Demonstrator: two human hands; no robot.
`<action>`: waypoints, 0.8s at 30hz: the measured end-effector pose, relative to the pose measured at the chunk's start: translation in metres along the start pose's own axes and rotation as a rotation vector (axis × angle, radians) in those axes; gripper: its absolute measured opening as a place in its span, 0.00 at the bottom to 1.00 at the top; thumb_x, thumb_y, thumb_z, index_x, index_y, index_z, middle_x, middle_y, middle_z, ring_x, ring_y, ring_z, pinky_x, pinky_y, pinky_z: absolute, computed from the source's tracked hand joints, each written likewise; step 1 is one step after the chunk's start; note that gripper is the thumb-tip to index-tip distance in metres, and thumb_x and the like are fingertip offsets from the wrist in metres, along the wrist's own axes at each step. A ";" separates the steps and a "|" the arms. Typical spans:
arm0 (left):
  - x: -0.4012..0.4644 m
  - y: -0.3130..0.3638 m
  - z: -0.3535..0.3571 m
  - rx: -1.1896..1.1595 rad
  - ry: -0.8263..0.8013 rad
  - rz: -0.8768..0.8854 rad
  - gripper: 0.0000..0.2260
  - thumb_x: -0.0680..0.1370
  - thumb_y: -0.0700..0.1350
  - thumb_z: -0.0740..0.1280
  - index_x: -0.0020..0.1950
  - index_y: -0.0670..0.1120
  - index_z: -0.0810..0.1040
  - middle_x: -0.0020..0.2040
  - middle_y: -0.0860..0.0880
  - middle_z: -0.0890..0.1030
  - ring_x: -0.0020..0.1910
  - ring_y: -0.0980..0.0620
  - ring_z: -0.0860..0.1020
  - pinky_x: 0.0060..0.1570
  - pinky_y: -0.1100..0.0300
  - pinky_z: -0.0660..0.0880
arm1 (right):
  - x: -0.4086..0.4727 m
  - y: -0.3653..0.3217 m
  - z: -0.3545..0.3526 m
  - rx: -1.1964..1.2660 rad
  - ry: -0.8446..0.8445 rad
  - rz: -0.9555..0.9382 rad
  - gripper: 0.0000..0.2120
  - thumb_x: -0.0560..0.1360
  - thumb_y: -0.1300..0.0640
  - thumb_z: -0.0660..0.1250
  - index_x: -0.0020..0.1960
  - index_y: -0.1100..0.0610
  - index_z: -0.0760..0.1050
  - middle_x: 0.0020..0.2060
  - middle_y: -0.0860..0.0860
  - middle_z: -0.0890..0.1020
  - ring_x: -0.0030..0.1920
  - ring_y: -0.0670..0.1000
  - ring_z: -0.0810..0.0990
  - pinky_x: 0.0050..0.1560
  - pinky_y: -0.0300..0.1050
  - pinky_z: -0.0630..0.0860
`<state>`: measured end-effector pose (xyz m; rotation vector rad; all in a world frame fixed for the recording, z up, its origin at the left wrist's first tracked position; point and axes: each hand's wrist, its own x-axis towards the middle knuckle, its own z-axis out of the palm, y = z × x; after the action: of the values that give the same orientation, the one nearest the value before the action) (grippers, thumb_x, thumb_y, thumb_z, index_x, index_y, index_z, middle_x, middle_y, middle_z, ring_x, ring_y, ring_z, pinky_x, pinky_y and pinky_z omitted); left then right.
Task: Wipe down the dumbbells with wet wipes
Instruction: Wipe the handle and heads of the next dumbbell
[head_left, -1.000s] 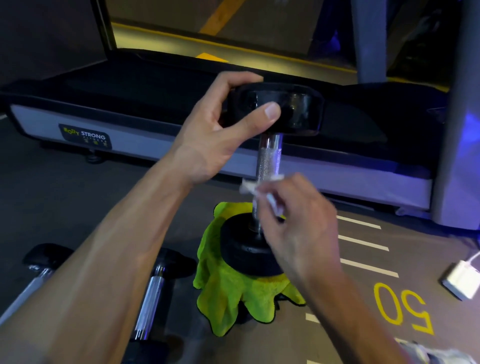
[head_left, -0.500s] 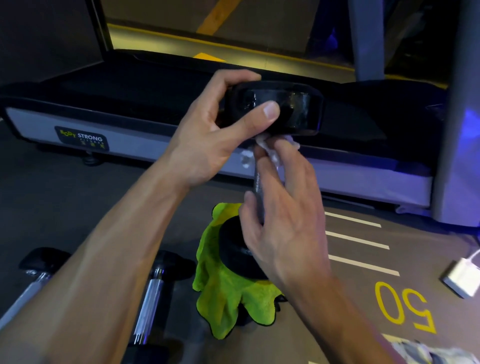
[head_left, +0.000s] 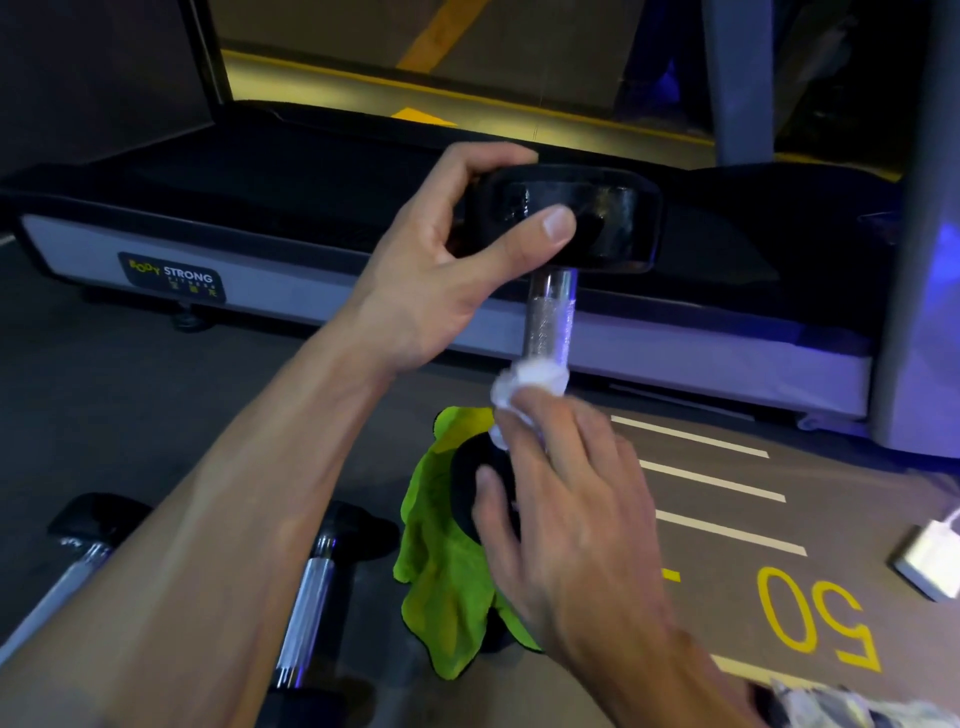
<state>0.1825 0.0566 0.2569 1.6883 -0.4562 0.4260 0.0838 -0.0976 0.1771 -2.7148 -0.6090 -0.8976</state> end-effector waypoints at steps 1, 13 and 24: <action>0.000 0.000 0.000 0.002 0.003 -0.006 0.20 0.74 0.61 0.74 0.63 0.59 0.76 0.59 0.56 0.81 0.61 0.54 0.80 0.68 0.49 0.77 | -0.005 0.001 0.001 0.019 -0.006 -0.013 0.18 0.79 0.50 0.63 0.63 0.59 0.80 0.61 0.52 0.79 0.60 0.56 0.77 0.60 0.49 0.72; -0.002 0.010 -0.004 0.054 0.014 -0.062 0.24 0.71 0.63 0.75 0.64 0.56 0.76 0.57 0.58 0.81 0.59 0.54 0.81 0.66 0.47 0.78 | -0.017 0.012 -0.001 0.179 -0.052 -0.001 0.16 0.82 0.51 0.62 0.63 0.57 0.80 0.61 0.51 0.78 0.58 0.54 0.77 0.59 0.51 0.75; -0.004 0.031 0.010 0.371 0.101 -0.084 0.32 0.65 0.71 0.77 0.60 0.56 0.72 0.52 0.61 0.80 0.51 0.64 0.79 0.53 0.61 0.77 | -0.002 0.002 0.000 0.219 -0.108 0.035 0.14 0.82 0.47 0.60 0.52 0.51 0.83 0.52 0.44 0.80 0.52 0.49 0.76 0.54 0.46 0.72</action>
<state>0.1630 0.0424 0.2793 2.0248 -0.2396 0.5567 0.0836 -0.0994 0.1757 -2.5797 -0.6377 -0.6382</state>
